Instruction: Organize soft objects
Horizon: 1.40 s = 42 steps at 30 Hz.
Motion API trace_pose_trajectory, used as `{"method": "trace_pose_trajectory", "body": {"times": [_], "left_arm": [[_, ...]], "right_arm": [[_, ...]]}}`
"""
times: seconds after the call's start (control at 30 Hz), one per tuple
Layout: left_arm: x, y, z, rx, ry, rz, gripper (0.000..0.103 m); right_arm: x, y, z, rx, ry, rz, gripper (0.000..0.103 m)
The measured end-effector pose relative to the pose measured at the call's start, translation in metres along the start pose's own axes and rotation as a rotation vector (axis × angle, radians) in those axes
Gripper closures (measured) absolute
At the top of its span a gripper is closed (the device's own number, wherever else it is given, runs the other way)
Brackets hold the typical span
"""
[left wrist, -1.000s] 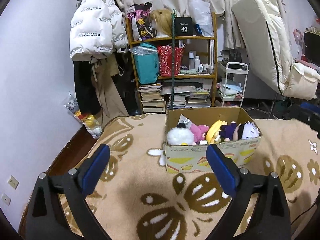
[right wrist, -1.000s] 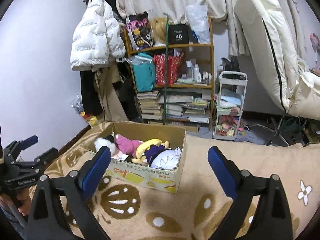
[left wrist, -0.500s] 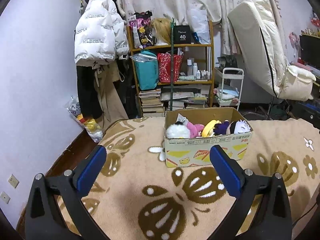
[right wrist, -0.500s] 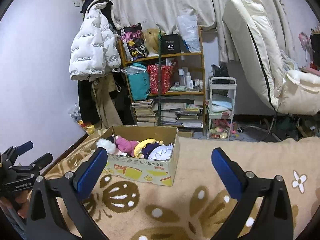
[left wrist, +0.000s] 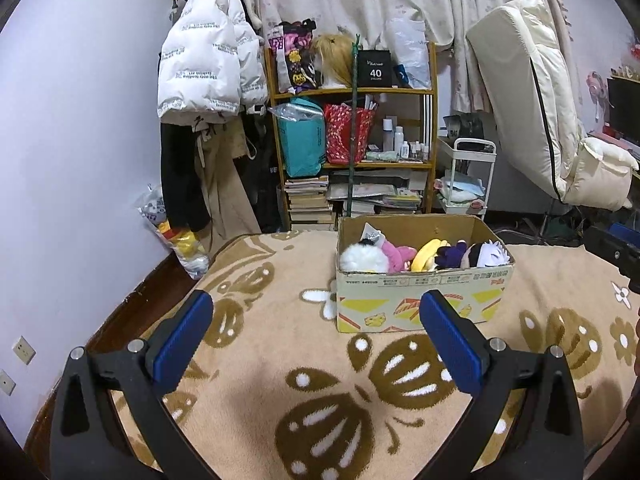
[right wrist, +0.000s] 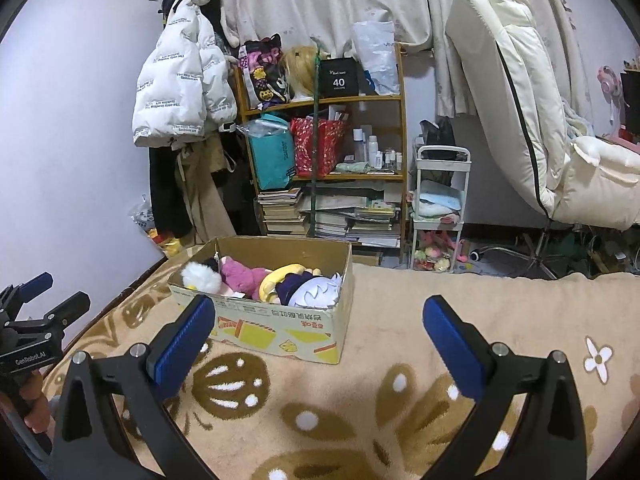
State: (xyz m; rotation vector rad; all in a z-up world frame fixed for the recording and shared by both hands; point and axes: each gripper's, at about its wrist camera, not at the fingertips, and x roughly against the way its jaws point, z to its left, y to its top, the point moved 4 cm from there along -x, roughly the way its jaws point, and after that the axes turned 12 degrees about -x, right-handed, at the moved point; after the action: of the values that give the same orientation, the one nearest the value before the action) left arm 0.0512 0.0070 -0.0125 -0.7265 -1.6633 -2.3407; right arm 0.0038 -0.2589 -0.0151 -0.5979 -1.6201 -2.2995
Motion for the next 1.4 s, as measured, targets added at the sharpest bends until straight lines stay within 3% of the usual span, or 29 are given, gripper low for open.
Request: {"method": "trace_pose_trajectory", "body": {"times": [1.4], "left_arm": [[-0.006, 0.000, -0.009, 0.001, -0.008, 0.004, 0.001]], "right_arm": [[-0.012, 0.001, -0.014, 0.054, -0.032, 0.011, 0.000]]}}
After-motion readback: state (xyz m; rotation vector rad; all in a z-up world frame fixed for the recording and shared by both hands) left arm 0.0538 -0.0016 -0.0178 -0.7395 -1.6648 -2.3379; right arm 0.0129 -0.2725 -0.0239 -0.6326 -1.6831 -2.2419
